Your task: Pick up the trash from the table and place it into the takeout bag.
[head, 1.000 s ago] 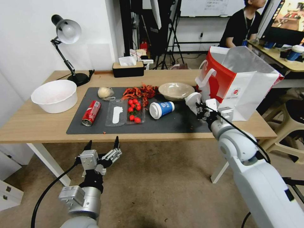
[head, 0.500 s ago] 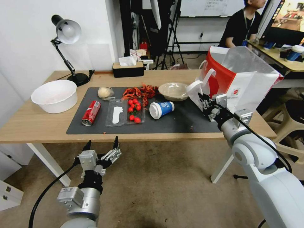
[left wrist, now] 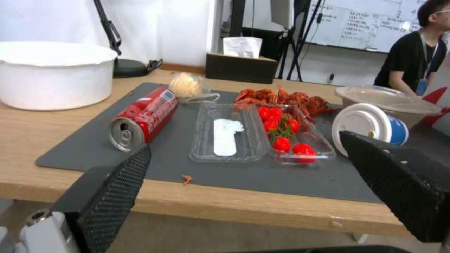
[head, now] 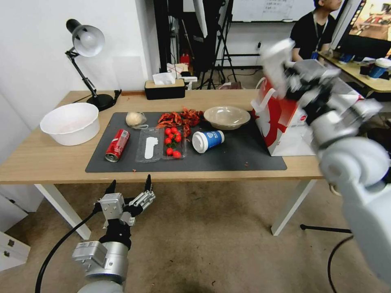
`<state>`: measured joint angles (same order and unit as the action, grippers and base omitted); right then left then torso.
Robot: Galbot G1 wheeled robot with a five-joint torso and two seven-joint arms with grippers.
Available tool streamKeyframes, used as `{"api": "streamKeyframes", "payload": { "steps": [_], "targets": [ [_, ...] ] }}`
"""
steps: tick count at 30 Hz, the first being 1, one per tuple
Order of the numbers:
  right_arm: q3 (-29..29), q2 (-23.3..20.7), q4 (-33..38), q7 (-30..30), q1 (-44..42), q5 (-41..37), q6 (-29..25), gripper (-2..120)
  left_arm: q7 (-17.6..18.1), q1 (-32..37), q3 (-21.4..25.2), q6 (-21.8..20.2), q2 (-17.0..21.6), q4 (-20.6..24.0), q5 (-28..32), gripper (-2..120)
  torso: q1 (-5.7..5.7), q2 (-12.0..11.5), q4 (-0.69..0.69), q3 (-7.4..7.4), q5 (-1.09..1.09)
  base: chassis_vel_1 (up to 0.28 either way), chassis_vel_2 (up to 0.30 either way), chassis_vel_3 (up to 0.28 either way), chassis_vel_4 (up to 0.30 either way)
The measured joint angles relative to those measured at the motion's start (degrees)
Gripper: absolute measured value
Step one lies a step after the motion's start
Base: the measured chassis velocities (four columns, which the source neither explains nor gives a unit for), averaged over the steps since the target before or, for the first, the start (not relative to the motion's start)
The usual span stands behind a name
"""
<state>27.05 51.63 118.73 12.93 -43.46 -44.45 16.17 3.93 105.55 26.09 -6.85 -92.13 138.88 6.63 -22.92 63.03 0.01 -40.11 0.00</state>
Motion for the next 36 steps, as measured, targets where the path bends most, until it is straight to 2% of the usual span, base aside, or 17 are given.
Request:
{"api": "streamKeyframes", "payload": {
  "steps": [1, 4, 8, 13, 16, 18, 20, 22, 23, 24, 27, 28, 29, 30, 31, 33, 36],
  "targets": [
    [0.0, 0.0, 0.0, 0.0, 0.0, 0.0, 0.0, 2, 0.0, 0.0, 0.0, 0.0, 0.0, 0.0, 0.0, 100, 0.0, 0.0, 0.0, 0.0, 0.0, 0.0, 0.0, 0.0, 0.0],
    [-0.7, -2.2, -6.6, 3.5, 7.0, -2.1, 1.7, 2, 0.0, 0.0, -0.1, 0.0, 0.0, -0.1, -0.1, 100, 0.0, 0.0, -0.01, 0.0, 0.01, 0.0, 0.0, 0.0, 0.0],
    [-1.5, -2.1, -11.6, 5.0, 9.3, -1.1, 4.9, 2, 0.0, 0.0, 0.2, 0.1, 0.0, -0.2, -0.1, 100, 0.0, 0.0, -0.01, 0.0, 0.01, 0.0, 0.0, 0.0, 0.0],
    [-2.0, -1.3, -14.4, 5.4, 9.2, 1.9, 7.1, 2, -0.2, 0.1, 0.4, 0.1, 0.0, -0.3, -0.1, 100, 0.0, 0.0, -0.01, -0.01, 0.01, 0.0, 0.0, 0.0, 0.0],
    [-2.4, 0.3, -15.9, 5.4, 8.6, 3.6, 9.1, 15, -0.4, 0.2, 0.8, 0.0, 0.0, -0.3, -0.1, 100, 0.0, 0.0, -0.01, 0.0, 0.0, 0.0, 0.0, 0.0, 0.0],
    [-2.7, 0.9, -16.3, 5.3, 8.4, 4.1, 9.3, 18, -0.4, 0.2, 1.0, -0.1, 0.0, -0.3, -0.1, 100, 0.0, 0.0, -0.01, -0.01, 0.01, 0.0, 0.0, 0.0, 0.0],
    [-2.8, 1.6, -16.4, 5.4, 8.3, 4.4, 10.0, 30, -0.4, 0.3, 1.2, -0.1, 0.0, -0.3, -0.1, 100, 0.0, 0.0, 0.0, -0.01, 0.0, 0.0, 0.0, 0.0, 0.0],
    [-2.9, 1.7, -16.4, 5.4, 8.3, 4.4, 10.2, 32, -0.4, 0.5, 1.2, -0.1, 0.0, -0.3, -0.1, 100, 0.0, 0.0, 0.0, 0.0, -0.01, 0.0, 0.0, 0.0, 0.0],
    [-2.9, 1.7, -16.4, 5.1, 8.2, 4.4, 10.3, 39, -0.4, 0.8, 1.1, 0.0, 0.0, -0.3, -0.1, 100, 0.0, 0.0, 0.0, 0.0, 0.0, 0.0, 0.0, 0.0, 0.0],
    [-2.9, 1.7, -16.4, 5.1, 8.2, 4.4, 10.3, 39, -0.4, 0.8, 1.1, 0.0, 0.0, -0.3, -0.1, 100, 0.0, 0.0, 0.0, 0.0, 0.0, 0.0, 0.0, 0.0, 0.0],
    [-2.9, 1.0, -16.0, 4.8, 8.0, 4.4, 10.8, 53, -0.3, 0.9, 0.9, 0.2, 0.0, -0.6, -0.1, 100, 0.0, 0.0, -0.01, 0.0, -0.01, 0.0, 0.0, 0.0, 0.0],
    [-2.9, 1.0, -16.0, 4.8, 8.0, 4.4, 10.8, 53, -0.3, 0.9, 0.9, 0.2, 0.0, -0.6, -0.1, 100, 0.0, 0.0, -0.01, 0.0, -0.01, 0.0, 0.0, 0.0, 0.0],
    [-2.8, 0.6, -15.7, 4.6, 7.7, 4.3, 10.8, 61, -0.3, 0.8, 0.6, 0.3, 0.0, -0.7, -0.1, 100, 0.0, 0.0, -0.01, 0.0, 0.0, 0.0, 0.0, 0.0, 0.0],
    [-2.6, 0.3, -14.5, 4.6, 7.2, 3.3, 11.0, 75, -0.3, 0.7, 0.3, 0.3, 0.0, -0.7, -0.1, 100, 0.0, 0.0, -0.01, 0.0, -0.01, 0.0, 0.0, 0.0, 0.0],
    [-2.6, 0.3, -14.5, 4.6, 7.2, 3.3, 11.0, 75, -0.3, 0.7, 0.3, 0.3, 0.0, -0.7, -0.1, 100, 0.0, 0.0, -0.01, 0.0, -0.01, 0.0, 0.0, 0.0, 0.0],
    [-2.5, 0.3, -13.7, 4.7, 7.1, 2.9, 11.0, 85, -0.3, 0.7, 0.2, 0.3, 0.0, -0.9, -0.3, 100, 0.0, 0.0, -0.01, 0.0, 0.0, 0.0, 0.0, 0.0, 0.0],
    [-2.3, 0.3, -13.1, 4.7, 7.0, 2.6, 11.0, 91, -0.3, 0.8, 0.2, 0.4, 0.0, -0.9, -0.3, 100, 0.0, 0.0, 0.0, 0.0, 0.0, 0.0, 0.0, 0.0, 0.0]
  ]
}}
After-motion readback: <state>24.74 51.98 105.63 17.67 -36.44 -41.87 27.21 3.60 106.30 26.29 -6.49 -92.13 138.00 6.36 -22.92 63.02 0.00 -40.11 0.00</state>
